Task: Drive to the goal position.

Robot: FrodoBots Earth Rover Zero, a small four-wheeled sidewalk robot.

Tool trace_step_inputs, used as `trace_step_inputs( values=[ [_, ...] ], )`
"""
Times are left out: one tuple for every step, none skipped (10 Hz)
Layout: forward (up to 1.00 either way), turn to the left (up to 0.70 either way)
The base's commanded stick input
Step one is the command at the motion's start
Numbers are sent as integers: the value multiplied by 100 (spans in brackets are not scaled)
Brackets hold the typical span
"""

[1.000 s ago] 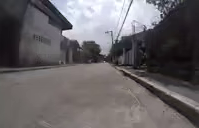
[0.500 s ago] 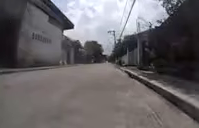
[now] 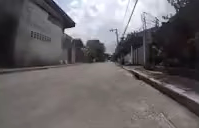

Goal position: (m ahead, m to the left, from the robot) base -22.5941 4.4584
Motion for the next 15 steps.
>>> trace_step_inputs(
  values=[
    [0, 73],
    [0, 90],
    [0, 94],
    [0, 98],
    [0, 99],
    [0, 99],
    [0, 100],
    [0, 100],
    [0, 100],
    [0, 100],
    [0, 100],
    [0, 100],
    [0, 100],
    [0, 100],
    [0, 100]
  ],
)
